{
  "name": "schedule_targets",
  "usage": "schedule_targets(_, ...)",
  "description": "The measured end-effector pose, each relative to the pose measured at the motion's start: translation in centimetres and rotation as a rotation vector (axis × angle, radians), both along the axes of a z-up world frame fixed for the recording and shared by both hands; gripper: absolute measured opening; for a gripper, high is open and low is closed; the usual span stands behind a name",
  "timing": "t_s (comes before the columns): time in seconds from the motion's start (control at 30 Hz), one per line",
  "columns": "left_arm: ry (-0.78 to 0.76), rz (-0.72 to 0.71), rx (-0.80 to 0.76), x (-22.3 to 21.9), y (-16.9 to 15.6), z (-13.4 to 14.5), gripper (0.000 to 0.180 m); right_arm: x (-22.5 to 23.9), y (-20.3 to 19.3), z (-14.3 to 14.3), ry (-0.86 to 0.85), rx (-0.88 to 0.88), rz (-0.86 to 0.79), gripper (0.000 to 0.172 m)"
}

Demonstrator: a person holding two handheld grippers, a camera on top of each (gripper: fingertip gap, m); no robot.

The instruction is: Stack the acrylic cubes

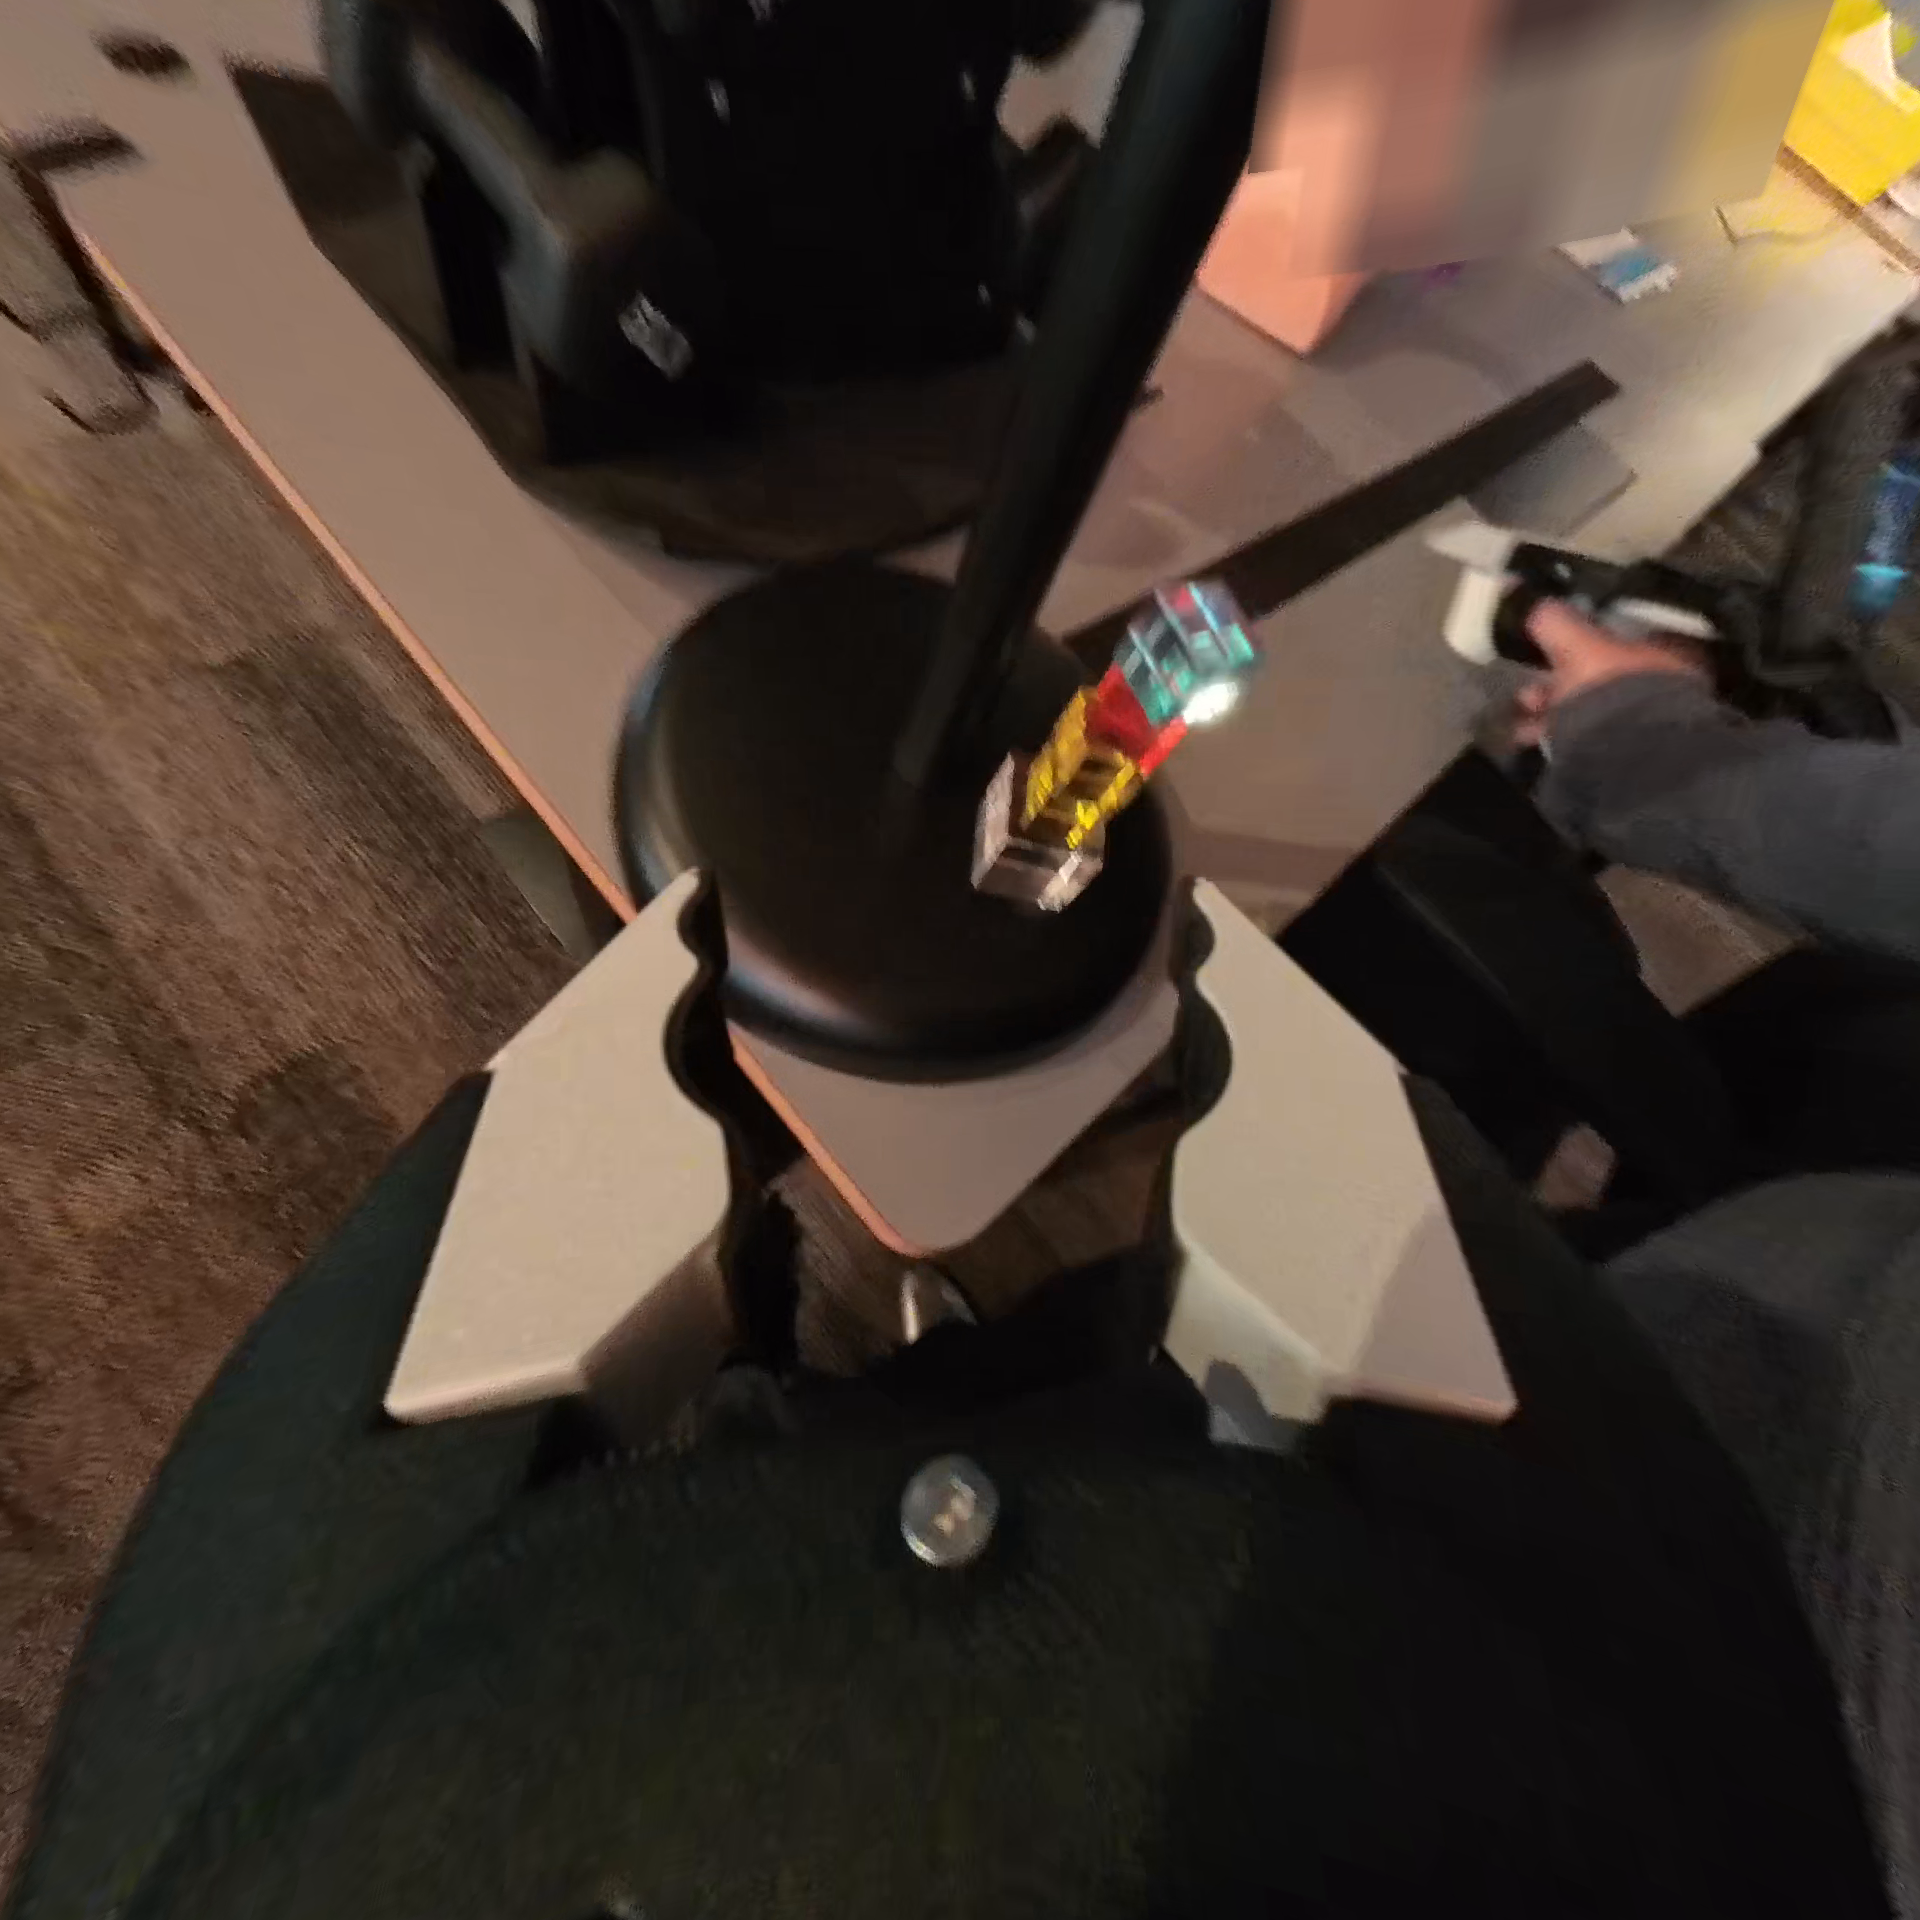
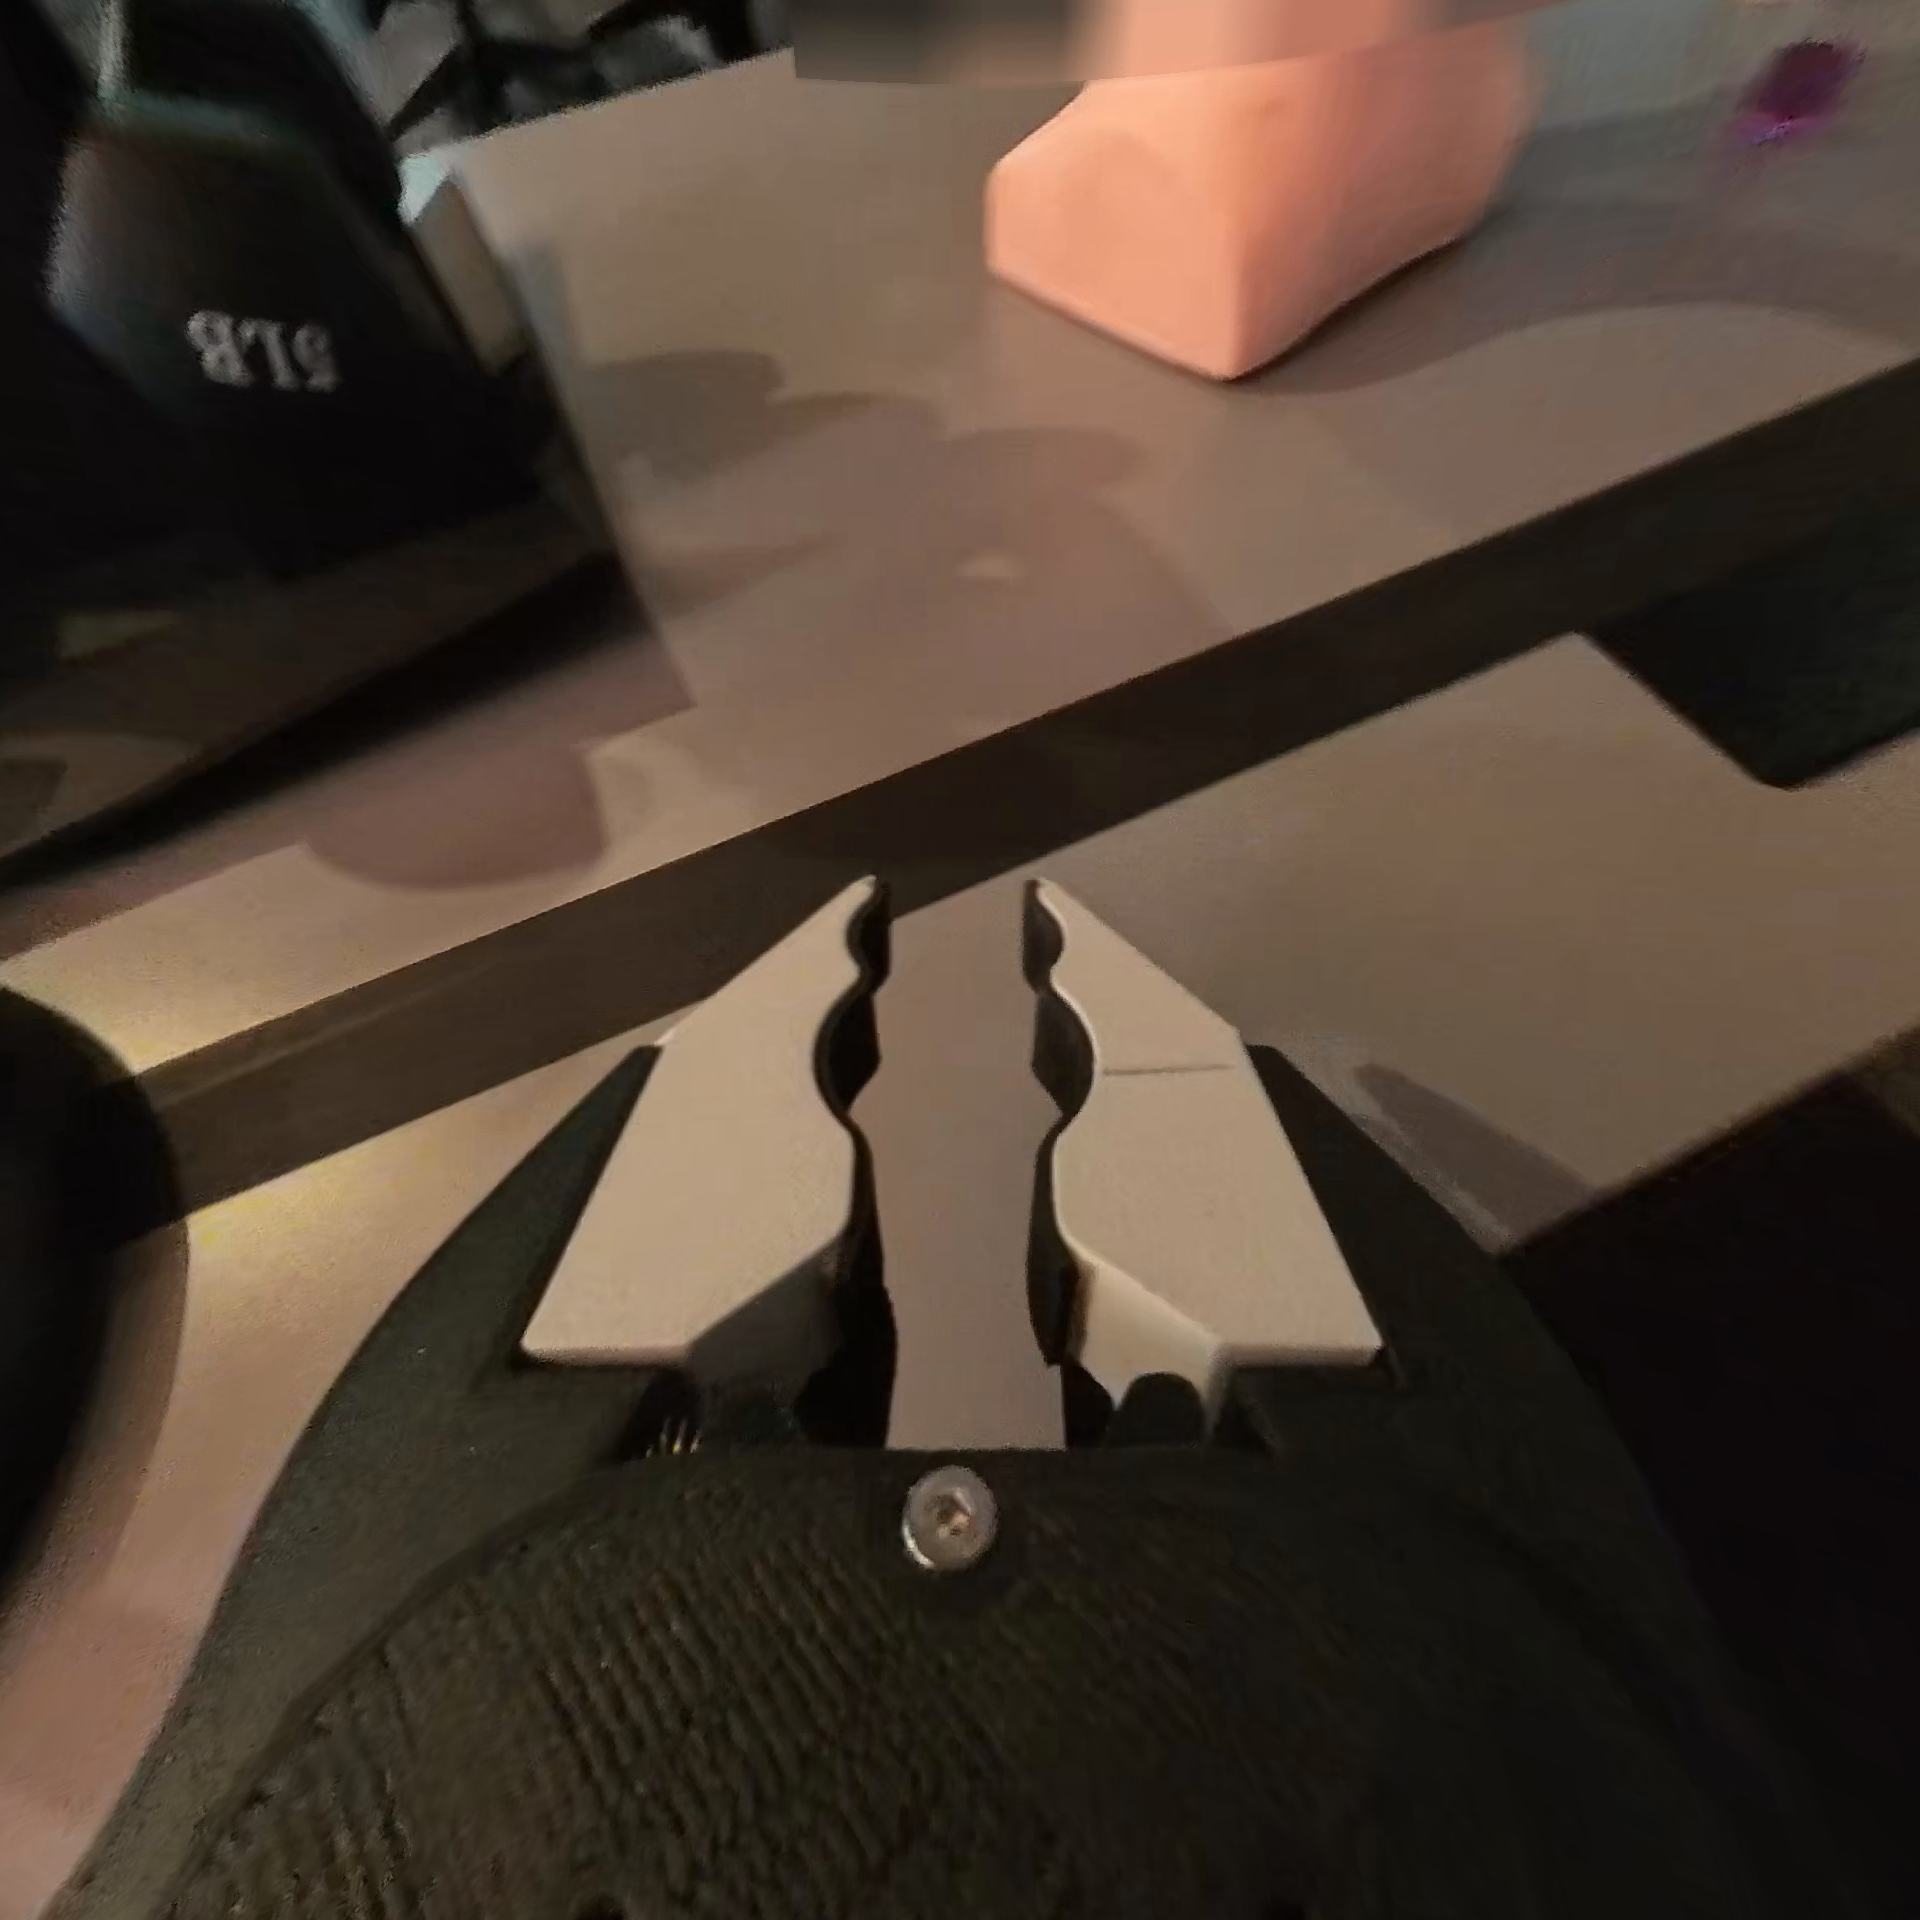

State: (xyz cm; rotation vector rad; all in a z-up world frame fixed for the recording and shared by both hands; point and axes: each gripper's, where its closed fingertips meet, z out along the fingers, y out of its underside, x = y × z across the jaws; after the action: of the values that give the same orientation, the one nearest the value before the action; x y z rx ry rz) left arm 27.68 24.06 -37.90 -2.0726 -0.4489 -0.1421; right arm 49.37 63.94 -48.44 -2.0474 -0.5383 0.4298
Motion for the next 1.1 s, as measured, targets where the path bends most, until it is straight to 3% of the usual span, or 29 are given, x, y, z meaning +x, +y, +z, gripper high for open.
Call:
schedule_targets(0.17, 0.123, 0.081, 0.111, -4.5, 1.5, 3.2, 0.087, 5.0, -0.8, 1.8, 0.064, 0.005, -0.143, 0.015)
schedule_targets(0.3, 0.103, 0.163, 0.215, -7.6, 3.0, 5.4, 0.085, 8.1, 0.7, 4.4, 0.087, 0.065, -0.196, 0.016)
schedule_targets(0.4, 0.028, 0.273, 0.267, -9.9, 3.4, 5.7, 0.081, 9.8, 4.5, 5.7, 0.112, 0.110, -0.228, 0.030)
schedule_targets(0.5, -0.029, 0.418, 0.254, -12.9, 2.4, 4.1, 0.077, 11.1, 10.3, 6.2, 0.134, 0.159, -0.277, 0.052)
schedule_targets(0.6, -0.046, 0.642, 0.182, -16.1, -1.2, 1.7, 0.074, 11.6, 18.3, 6.0, 0.090, 0.228, -0.276, 0.053)
schedule_targets(0.77, -0.021, 1.056, -0.105, -17.5, -12.3, -2.1, 0.075, 11.7, 34.5, 3.4, 0.018, 0.240, -0.251, 0.055)
schedule_targets(0.93, 0.081, 1.305, -0.455, -14.5, -22.1, -1.6, 0.076, 9.9, 47.1, -0.4, -0.057, 0.137, -0.177, 0.057)
schedule_targets(1.1, 0.157, 1.412, -0.679, -11.1, -26.0, 0.7, 0.074, 7.3, 54.9, -3.9, -0.110, 0.056, -0.132, 0.057)
